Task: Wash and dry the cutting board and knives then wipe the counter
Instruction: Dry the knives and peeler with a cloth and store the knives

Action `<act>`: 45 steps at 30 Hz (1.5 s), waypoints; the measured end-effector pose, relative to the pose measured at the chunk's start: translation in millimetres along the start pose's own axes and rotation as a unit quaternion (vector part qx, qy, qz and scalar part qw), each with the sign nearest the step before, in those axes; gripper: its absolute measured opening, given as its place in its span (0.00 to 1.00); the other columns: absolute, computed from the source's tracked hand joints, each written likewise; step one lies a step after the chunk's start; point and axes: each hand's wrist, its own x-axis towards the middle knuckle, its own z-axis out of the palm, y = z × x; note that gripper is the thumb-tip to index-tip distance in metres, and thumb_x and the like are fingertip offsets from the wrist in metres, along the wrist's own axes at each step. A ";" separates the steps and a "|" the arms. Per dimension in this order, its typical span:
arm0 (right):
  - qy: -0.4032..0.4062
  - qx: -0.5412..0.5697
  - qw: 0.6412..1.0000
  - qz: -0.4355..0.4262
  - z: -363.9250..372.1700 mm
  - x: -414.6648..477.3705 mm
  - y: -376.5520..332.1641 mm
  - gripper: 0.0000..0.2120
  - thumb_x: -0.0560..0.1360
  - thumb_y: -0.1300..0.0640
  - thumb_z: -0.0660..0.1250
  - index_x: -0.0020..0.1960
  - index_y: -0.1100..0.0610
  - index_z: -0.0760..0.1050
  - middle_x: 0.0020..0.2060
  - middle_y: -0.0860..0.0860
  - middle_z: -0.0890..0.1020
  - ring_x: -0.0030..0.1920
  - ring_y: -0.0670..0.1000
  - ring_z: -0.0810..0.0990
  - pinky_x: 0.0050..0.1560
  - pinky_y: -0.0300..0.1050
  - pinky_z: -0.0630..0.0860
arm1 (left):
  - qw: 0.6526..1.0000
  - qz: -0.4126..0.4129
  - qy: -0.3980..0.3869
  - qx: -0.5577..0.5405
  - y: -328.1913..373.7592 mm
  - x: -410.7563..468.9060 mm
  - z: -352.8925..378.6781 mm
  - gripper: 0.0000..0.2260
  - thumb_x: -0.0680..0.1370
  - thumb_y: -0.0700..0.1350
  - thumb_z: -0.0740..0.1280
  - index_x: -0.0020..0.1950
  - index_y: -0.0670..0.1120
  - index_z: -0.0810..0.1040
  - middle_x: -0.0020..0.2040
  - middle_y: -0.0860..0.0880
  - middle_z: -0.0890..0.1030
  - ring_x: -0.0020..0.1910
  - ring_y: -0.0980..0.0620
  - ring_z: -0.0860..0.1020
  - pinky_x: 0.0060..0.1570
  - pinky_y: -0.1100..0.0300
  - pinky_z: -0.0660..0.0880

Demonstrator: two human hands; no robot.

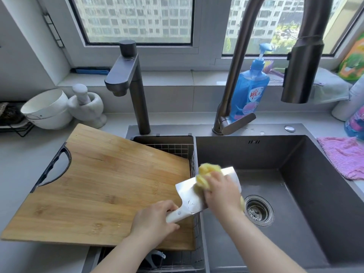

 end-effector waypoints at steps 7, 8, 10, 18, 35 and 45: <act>-0.011 0.011 0.999 -0.029 -5.5 -11.3 18.6 0.15 0.57 0.58 0.69 0.43 0.49 0.83 0.42 0.45 0.83 0.34 0.54 0.80 0.28 0.42 0.74 | 1.000 -0.009 0.001 -0.010 -0.4 2.1 -0.7 0.16 0.73 0.55 0.67 0.59 0.60 0.72 0.53 0.62 0.75 0.47 0.61 0.71 0.34 0.69 0.62; -0.013 0.018 0.999 0.039 -6.2 -7.3 23.1 0.14 0.62 0.60 0.68 0.45 0.52 0.83 0.45 0.48 0.83 0.37 0.57 0.79 0.31 0.45 0.74 | 1.000 -0.005 0.004 -0.007 0.3 2.6 -0.1 0.15 0.73 0.55 0.67 0.60 0.59 0.72 0.55 0.62 0.75 0.49 0.60 0.72 0.35 0.68 0.63; 0.017 -0.002 0.998 0.060 -4.5 -9.2 15.2 0.11 0.61 0.59 0.66 0.41 0.52 0.83 0.40 0.49 0.83 0.33 0.56 0.79 0.26 0.44 0.72 | 1.000 -0.005 0.010 -0.005 1.8 4.2 0.5 0.16 0.73 0.54 0.67 0.60 0.59 0.72 0.57 0.62 0.75 0.53 0.59 0.74 0.38 0.65 0.64; 0.047 -0.024 0.985 -0.165 8.3 -40.6 0.1 0.27 0.50 0.50 0.71 0.48 0.43 0.68 0.42 0.41 0.80 0.32 0.47 0.75 0.23 0.33 0.67 | 0.999 -0.027 0.011 -0.033 0.4 5.7 2.7 0.16 0.71 0.54 0.69 0.58 0.59 0.75 0.46 0.61 0.74 0.45 0.59 0.72 0.38 0.64 0.65; 0.067 -0.018 0.997 -0.044 5.3 -38.2 -9.2 0.20 0.50 0.54 0.72 0.42 0.46 0.77 0.37 0.47 0.83 0.28 0.50 0.77 0.22 0.37 0.70 | 0.994 -0.005 0.067 0.085 -9.9 -1.8 7.2 0.15 0.73 0.64 0.61 0.46 0.56 0.61 0.35 0.59 0.66 0.41 0.57 0.69 0.29 0.67 0.58; 0.010 -0.001 0.993 0.121 -12.2 -16.3 44.0 0.09 0.64 0.64 0.67 0.43 0.57 0.82 0.41 0.54 0.82 0.34 0.60 0.77 0.26 0.45 0.71 | 0.993 0.011 0.072 0.092 -12.1 -0.8 11.3 0.12 0.74 0.63 0.60 0.52 0.58 0.68 0.33 0.60 0.64 0.40 0.58 0.69 0.28 0.70 0.56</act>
